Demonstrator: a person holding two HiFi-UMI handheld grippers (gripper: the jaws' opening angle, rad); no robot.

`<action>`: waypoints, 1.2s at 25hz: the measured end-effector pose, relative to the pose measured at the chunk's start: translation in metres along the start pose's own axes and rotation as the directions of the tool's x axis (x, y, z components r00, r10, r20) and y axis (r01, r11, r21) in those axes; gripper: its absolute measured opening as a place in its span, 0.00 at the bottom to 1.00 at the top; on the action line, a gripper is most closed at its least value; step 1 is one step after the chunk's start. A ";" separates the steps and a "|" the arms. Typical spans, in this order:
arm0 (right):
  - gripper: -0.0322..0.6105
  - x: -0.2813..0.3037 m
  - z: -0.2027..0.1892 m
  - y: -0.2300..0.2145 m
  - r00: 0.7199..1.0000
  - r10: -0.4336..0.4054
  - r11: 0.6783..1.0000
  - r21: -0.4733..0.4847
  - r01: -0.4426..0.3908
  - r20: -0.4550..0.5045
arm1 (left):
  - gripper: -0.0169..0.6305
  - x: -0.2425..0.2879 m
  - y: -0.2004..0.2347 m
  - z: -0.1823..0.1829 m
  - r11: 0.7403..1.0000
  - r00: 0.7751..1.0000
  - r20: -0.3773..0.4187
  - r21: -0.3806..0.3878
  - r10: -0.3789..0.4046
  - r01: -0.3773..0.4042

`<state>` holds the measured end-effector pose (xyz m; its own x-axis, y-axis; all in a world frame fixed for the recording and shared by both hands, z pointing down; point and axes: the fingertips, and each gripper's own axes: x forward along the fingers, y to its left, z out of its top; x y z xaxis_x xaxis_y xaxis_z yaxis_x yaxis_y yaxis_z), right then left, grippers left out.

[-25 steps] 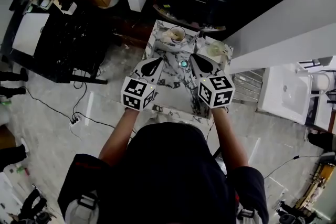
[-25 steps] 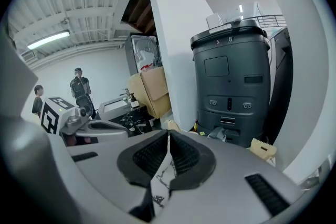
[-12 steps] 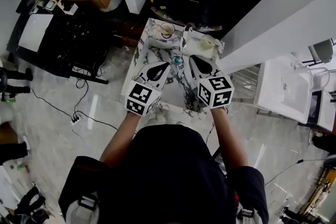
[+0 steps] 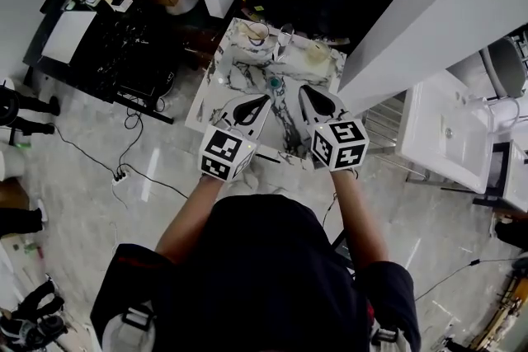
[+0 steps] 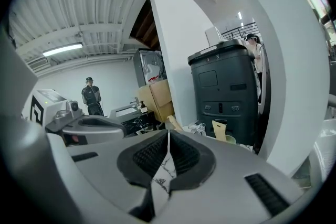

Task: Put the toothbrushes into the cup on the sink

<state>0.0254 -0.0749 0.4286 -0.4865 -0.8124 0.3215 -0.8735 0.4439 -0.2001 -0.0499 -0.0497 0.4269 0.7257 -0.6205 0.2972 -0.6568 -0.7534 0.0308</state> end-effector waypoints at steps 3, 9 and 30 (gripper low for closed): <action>0.11 -0.020 -0.002 0.005 1.000 0.003 1.000 -0.006 -0.003 0.015 | 0.05 -0.008 -0.018 0.001 1.000 1.000 0.010 -0.001 0.010 -0.010; 0.11 -0.056 -0.011 0.013 0.999 0.021 1.000 -0.023 -0.020 0.029 | 0.05 -0.022 -0.049 0.004 0.999 0.999 0.040 -0.028 0.033 -0.032; 0.11 -0.082 -0.021 0.062 0.994 0.095 0.995 -0.047 -0.093 0.049 | 0.05 -0.071 -0.068 0.008 0.994 0.992 0.074 -0.029 0.106 -0.104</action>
<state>0.0110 0.0274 0.4089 -0.5660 -0.7840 0.2549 -0.8244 0.5349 -0.1851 -0.0555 0.0436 0.3963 0.6655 -0.7111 0.2271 -0.7341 -0.6785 0.0270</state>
